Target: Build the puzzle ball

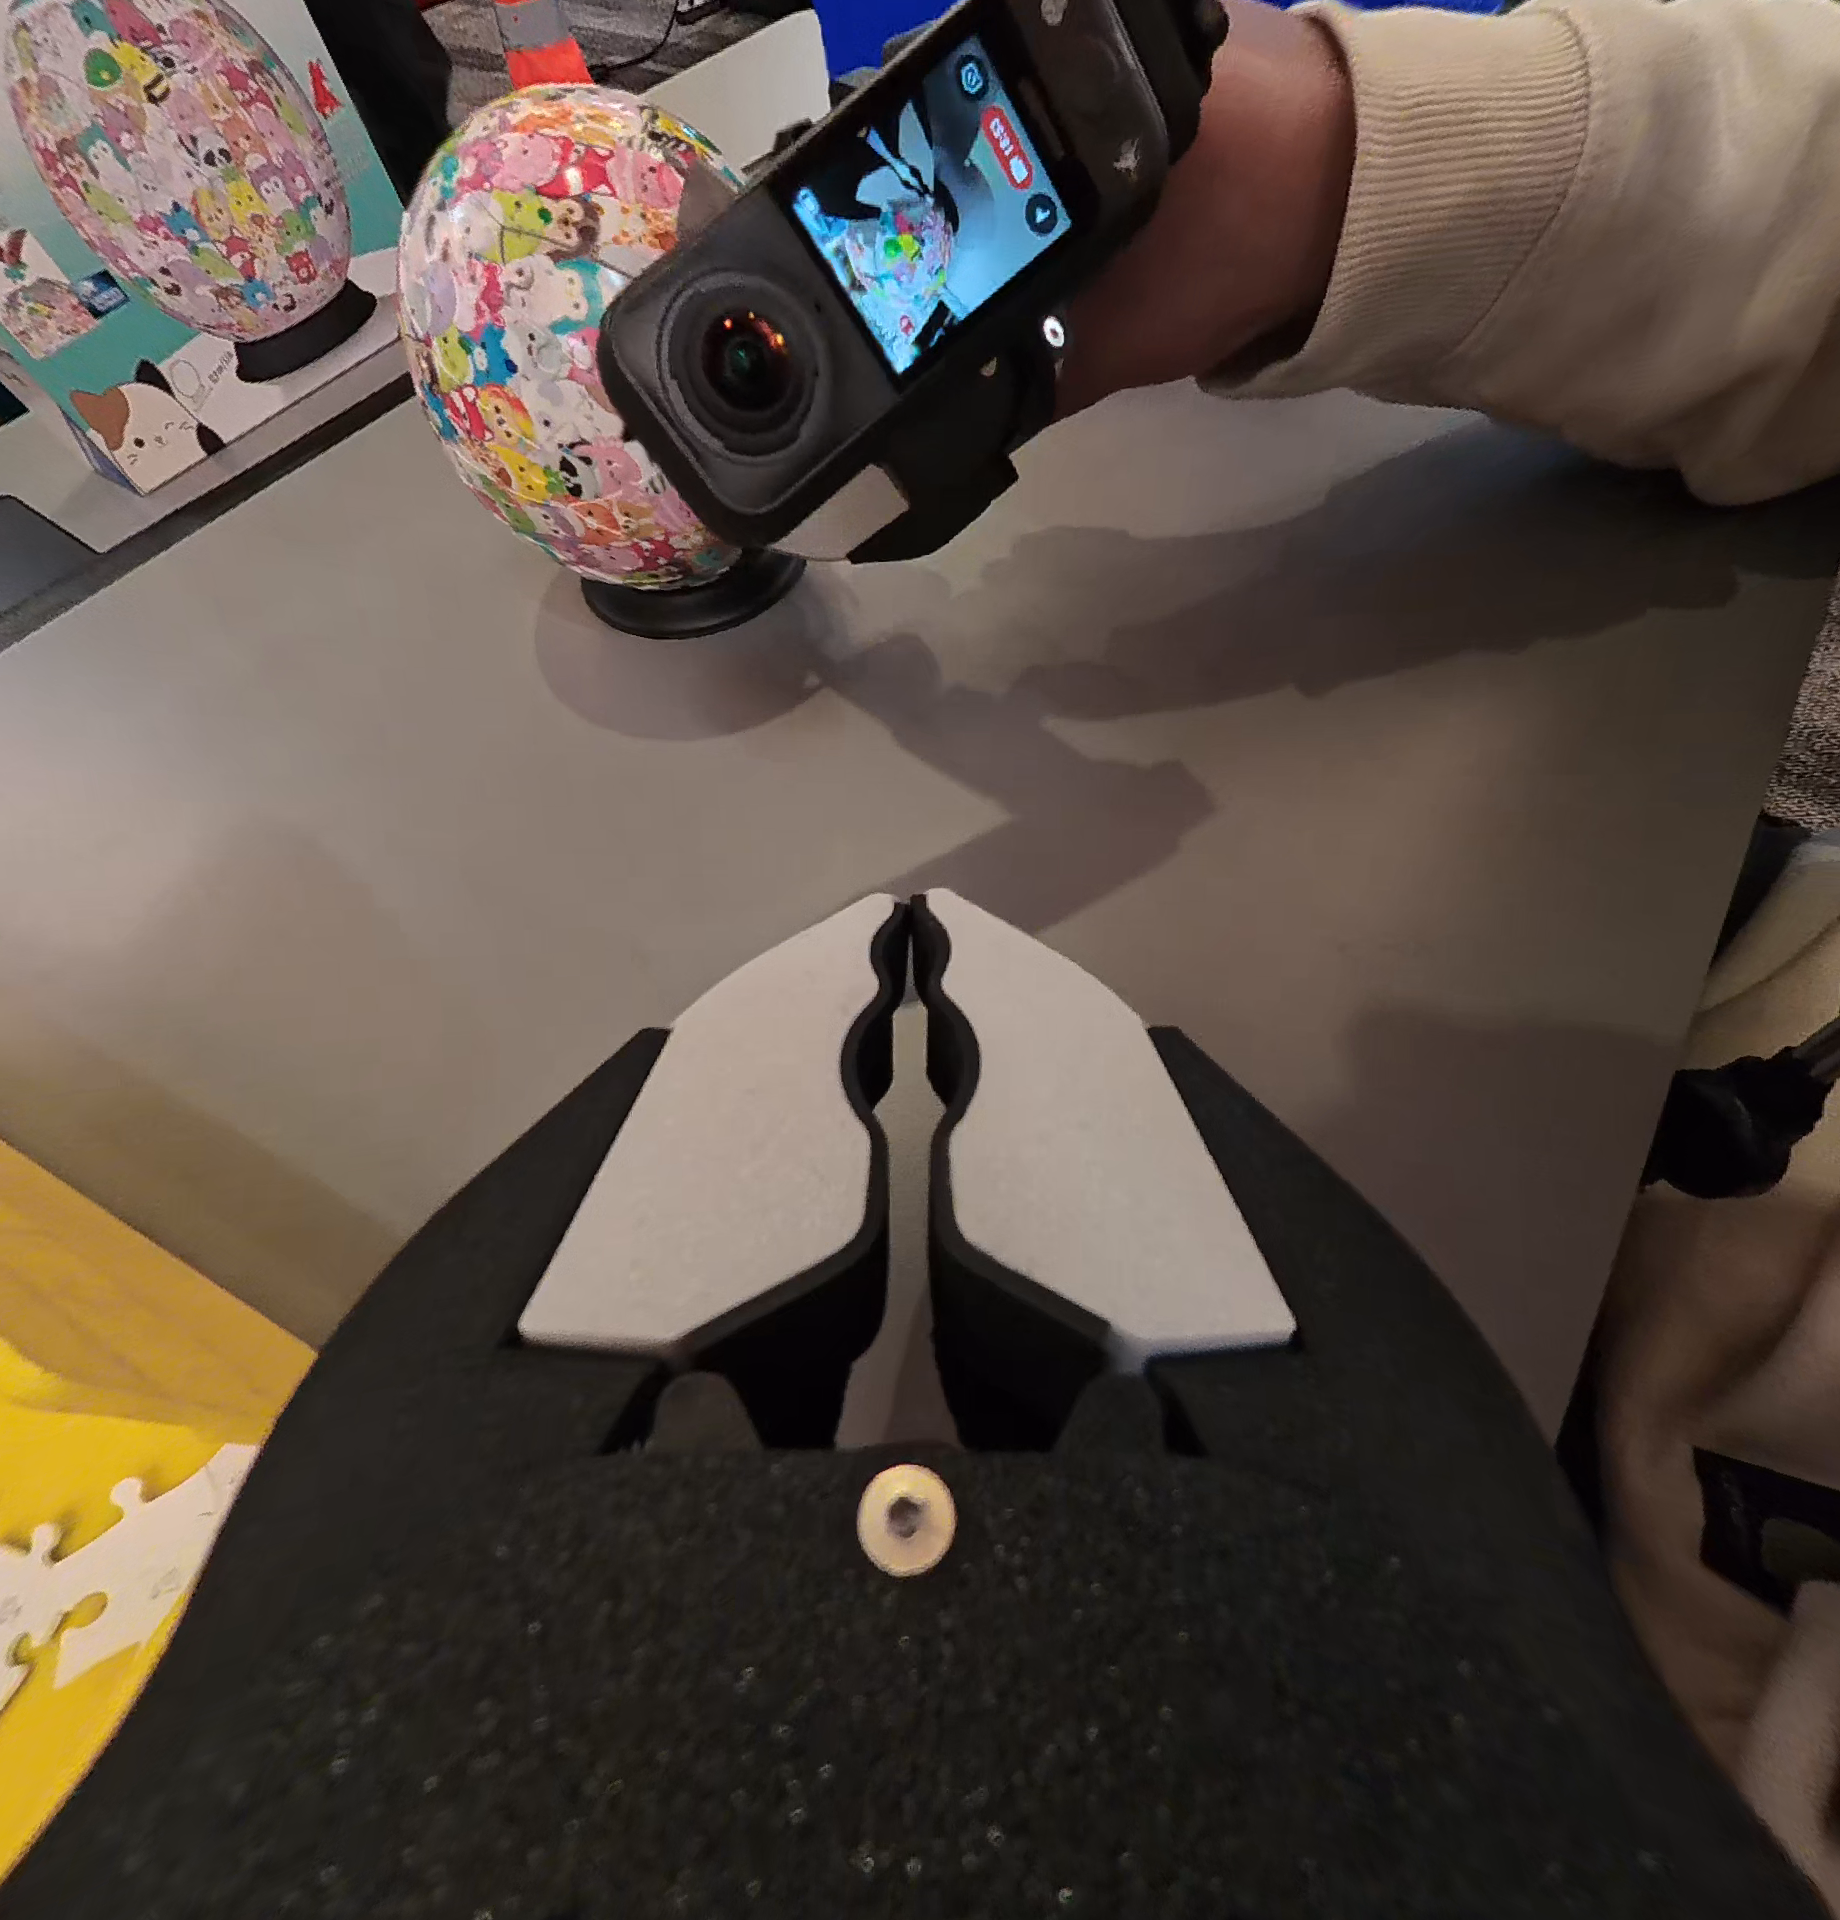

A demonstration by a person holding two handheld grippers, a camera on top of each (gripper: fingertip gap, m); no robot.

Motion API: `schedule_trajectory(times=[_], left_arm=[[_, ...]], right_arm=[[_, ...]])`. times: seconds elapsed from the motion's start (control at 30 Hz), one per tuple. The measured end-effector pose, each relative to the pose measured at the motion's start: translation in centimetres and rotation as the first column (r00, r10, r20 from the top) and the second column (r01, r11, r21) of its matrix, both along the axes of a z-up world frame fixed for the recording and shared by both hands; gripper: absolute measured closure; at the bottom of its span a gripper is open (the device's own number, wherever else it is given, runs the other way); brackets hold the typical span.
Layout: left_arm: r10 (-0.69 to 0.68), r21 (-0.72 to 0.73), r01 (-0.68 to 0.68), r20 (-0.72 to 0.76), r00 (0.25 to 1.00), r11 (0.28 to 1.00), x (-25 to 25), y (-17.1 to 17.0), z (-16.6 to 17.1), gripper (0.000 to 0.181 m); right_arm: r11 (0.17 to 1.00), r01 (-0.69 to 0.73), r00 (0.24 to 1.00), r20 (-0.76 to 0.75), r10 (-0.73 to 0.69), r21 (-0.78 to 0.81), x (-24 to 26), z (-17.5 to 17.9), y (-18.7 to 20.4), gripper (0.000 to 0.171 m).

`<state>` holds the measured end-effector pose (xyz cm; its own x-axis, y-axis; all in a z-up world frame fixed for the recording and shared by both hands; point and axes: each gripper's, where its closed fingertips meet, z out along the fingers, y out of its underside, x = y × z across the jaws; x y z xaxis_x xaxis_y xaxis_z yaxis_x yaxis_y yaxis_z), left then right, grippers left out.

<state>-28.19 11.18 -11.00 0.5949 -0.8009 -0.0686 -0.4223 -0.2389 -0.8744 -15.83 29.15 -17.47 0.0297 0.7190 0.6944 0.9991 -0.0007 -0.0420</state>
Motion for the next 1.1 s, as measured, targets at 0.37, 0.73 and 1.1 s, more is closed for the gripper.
schedule_trajectory(times=[0.37,0.73,1.1], left_arm=[[-0.001,0.004,0.001,0.002,1.0,1.0,-0.26,-0.25,0.26,0.181],[-0.004,0.0,0.004,0.002,1.0,1.0,-0.2,-0.29,0.23,0.181],[-0.004,0.003,0.004,0.008,1.0,1.0,-0.2,-0.34,0.46,0.181]], right_arm=[[0.999,0.029,0.999,0.02,-0.029,-0.012,-0.01,-0.51,-0.07,0.168],[1.0,0.017,1.0,0.026,-0.017,-0.008,-0.12,-0.47,-0.13,0.168],[1.0,0.013,1.0,0.017,-0.012,-0.011,-0.31,-0.36,-0.23,0.163]])
